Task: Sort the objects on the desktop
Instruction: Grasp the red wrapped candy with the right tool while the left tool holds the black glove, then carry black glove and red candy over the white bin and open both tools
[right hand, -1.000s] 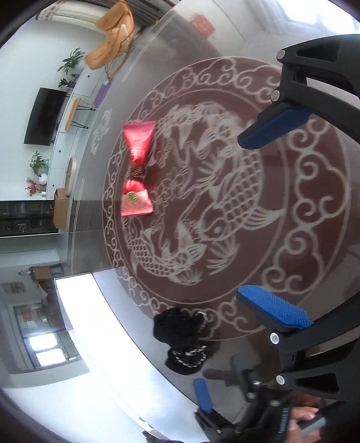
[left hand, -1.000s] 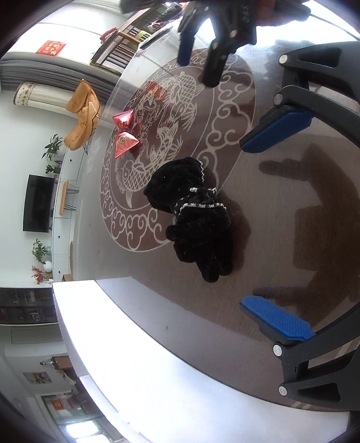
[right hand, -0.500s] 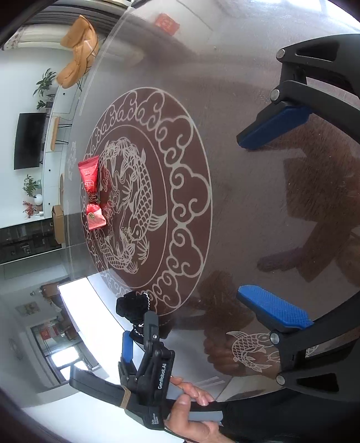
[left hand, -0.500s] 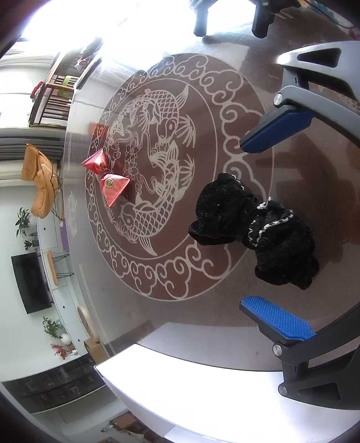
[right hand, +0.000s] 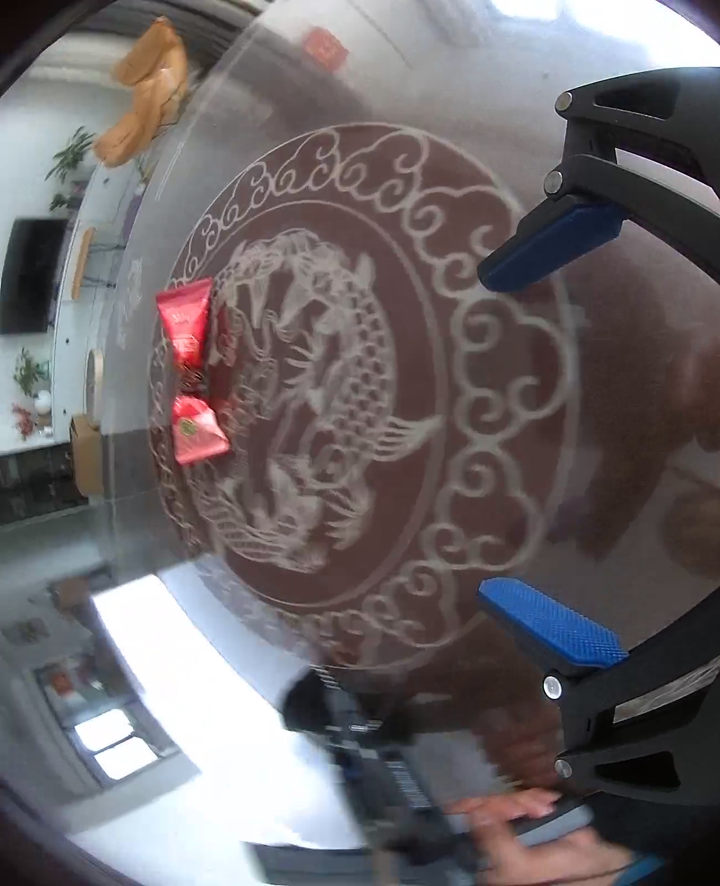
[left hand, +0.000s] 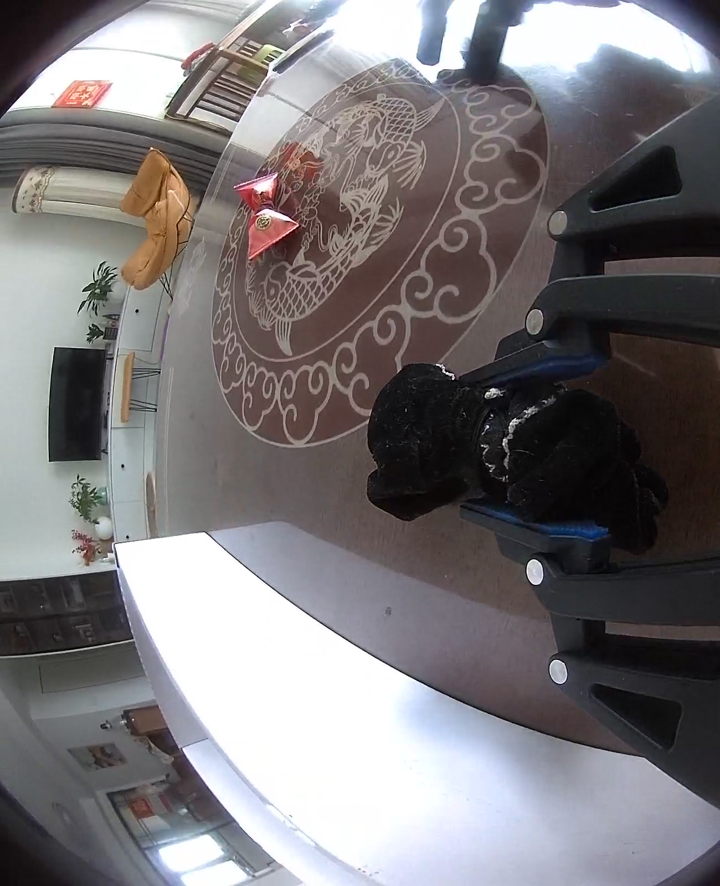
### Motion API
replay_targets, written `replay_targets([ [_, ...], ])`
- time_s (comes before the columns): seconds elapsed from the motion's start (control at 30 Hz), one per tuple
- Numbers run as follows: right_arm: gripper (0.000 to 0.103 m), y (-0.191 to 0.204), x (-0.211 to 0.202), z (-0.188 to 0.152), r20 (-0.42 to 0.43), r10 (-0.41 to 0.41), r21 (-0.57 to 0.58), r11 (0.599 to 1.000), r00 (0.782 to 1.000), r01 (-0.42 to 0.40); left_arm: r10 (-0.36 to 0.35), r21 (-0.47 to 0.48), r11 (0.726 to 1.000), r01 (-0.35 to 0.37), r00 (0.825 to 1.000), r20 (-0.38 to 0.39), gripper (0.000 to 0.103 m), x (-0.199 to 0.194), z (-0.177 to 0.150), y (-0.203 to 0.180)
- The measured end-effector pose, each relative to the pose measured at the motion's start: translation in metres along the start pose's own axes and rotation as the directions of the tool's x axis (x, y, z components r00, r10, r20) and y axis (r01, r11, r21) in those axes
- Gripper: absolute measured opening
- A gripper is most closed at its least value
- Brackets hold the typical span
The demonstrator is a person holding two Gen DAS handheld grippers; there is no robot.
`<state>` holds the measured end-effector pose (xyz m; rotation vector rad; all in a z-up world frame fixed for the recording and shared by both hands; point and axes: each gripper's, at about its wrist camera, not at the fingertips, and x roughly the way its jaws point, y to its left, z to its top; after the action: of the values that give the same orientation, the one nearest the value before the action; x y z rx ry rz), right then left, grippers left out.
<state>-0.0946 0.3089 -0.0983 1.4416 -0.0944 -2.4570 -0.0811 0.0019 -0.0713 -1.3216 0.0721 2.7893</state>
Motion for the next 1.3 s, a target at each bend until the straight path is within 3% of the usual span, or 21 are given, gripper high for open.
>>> replay_targets([
  [0.07,0.103,-0.02,0.02,0.039,0.007,0.086,0.198,0.976,0.996,-0.085,-0.005,-0.003,1.0,0.005,1.0,-0.001,0.039,0.001,-0.003,0.004],
  [0.13,0.103,-0.034,0.038,0.076,0.039,0.104,0.353,0.929,0.994,-0.111,-0.009,-0.006,1.0,0.009,1.0,-0.001,0.039,0.005,-0.004,0.004],
  [0.23,0.099,-0.042,0.065,0.123,0.058,0.062,0.471,0.878,0.996,-0.082,-0.009,-0.005,1.0,0.009,1.0,-0.002,0.039,0.011,-0.001,0.005],
  [0.33,0.089,-0.033,0.084,0.154,0.049,-0.012,0.472,0.882,0.999,-0.012,-0.012,-0.006,1.0,0.012,1.0,-0.002,0.039,0.015,0.001,0.004],
  [0.43,0.072,-0.006,0.098,0.168,0.024,-0.081,0.309,0.948,0.996,0.069,-0.015,-0.005,1.0,0.015,1.0,-0.002,0.039,0.015,0.0,0.003],
  [0.5,0.048,0.017,0.101,0.165,0.021,-0.12,0.117,0.986,0.993,0.117,-0.014,-0.005,1.0,0.014,1.0,-0.002,0.039,0.015,0.0,0.003],
  [0.57,0.029,0.036,0.098,0.148,0.031,-0.148,-0.065,0.987,0.988,0.15,-0.014,-0.004,1.0,0.014,1.0,-0.002,0.039,0.015,0.0,0.003],
  [0.67,0.028,0.036,0.08,0.113,0.034,-0.113,-0.152,0.982,0.993,0.116,-0.015,-0.005,1.0,0.015,1.0,-0.002,0.039,0.015,0.0,0.002],
  [0.87,0.028,0.015,0.027,0.028,0.025,-0.068,-0.179,0.981,0.997,0.071,-0.035,0.009,0.999,0.035,0.999,-0.003,0.04,0.012,-0.003,0.0],
  [0.9,0.028,0.011,0.019,0.015,0.032,-0.07,-0.186,0.98,0.997,0.075,-0.031,0.019,0.999,0.032,0.999,-0.007,0.045,0.011,-0.005,-0.003],
  [1.0,0.033,0.004,0.004,-0.005,0.039,-0.07,-0.191,0.979,0.997,0.076,-0.058,0.025,0.998,0.059,0.998,-0.034,0.078,0.012,-0.007,-0.01],
  [1.07,0.034,0.0,0.004,-0.005,0.028,-0.073,-0.197,0.977,0.997,0.077,-0.046,0.03,0.998,0.048,0.998,-0.043,0.08,0.013,-0.006,-0.01],
  [1.17,0.043,0.001,0.008,0.003,0.003,-0.072,-0.209,0.975,0.997,0.071,-0.036,0.028,0.999,0.037,0.998,-0.046,0.081,0.013,-0.007,-0.009],
  [1.2,0.042,0.003,0.01,0.007,-0.004,-0.086,-0.223,0.971,0.996,0.083,-0.038,0.031,0.999,0.04,0.998,-0.046,0.08,0.013,-0.008,-0.009],
  [1.23,0.036,0.004,0.01,0.006,-0.014,-0.107,-0.239,0.966,0.994,0.1,-0.042,0.035,0.998,0.044,0.998,-0.038,0.06,0.011,-0.009,-0.009],
  [1.27,0.022,0.005,0.009,0.007,-0.023,-0.11,-0.242,0.965,0.994,0.101,-0.041,0.04,0.998,0.042,0.999,-0.025,0.04,0.007,-0.009,-0.01],
  [1.3,0.022,0.006,0.008,0.007,-0.035,-0.11,-0.236,0.967,0.993,0.099,-0.052,0.041,0.998,0.053,0.998,-0.027,0.035,0.005,-0.009,-0.01],
])
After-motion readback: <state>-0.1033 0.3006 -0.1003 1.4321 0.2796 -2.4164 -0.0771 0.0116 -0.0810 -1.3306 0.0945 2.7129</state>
